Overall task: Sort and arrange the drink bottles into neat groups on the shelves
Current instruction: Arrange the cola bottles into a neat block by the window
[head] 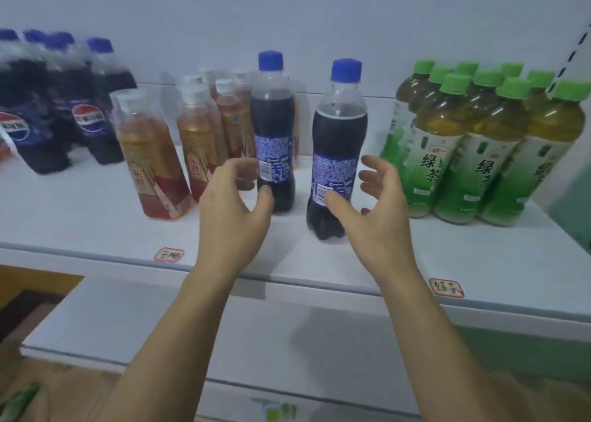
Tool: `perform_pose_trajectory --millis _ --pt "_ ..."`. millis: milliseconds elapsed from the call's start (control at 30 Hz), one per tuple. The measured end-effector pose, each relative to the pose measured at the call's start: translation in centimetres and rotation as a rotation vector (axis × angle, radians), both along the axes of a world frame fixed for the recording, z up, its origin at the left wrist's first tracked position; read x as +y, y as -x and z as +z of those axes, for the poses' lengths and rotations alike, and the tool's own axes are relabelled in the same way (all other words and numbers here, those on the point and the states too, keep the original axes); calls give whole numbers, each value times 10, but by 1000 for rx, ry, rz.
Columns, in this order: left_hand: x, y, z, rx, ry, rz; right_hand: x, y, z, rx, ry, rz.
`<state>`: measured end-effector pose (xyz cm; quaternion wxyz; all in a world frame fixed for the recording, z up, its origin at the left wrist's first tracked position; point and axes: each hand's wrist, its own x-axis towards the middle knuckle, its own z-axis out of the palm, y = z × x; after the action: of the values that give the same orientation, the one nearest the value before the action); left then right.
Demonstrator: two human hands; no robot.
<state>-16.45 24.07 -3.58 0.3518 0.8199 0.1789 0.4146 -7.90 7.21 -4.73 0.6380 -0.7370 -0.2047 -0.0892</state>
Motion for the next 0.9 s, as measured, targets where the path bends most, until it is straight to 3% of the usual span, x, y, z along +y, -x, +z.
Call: perform_pose_trajectory --millis 100,167,233,300,367,567,733,900 --pt "-3 -6 -6 24 31 -153 15 -1 18 -69 -113 -85" --pt "-14 -10 -16 223 62 -334 24 -6 42 -154 -174 -146" --pt "-24 -22 -24 436 -67 -413 33 -13 70 -197 -150 -156" --pt "-29 -33 -24 479 -175 -382 44 -15 87 -214 -66 -153" --pt "-26 -35 -23 412 -117 -427 52 -4 87 -228 -103 -181" --pt "16 8 -27 145 126 -633 75 54 87 -350 -473 -210" --pt "85 47 -15 -42 145 -550 122 91 97 -306 -673 56" --pt "149 86 -19 -152 156 -379 194 121 92 -294 -706 177"
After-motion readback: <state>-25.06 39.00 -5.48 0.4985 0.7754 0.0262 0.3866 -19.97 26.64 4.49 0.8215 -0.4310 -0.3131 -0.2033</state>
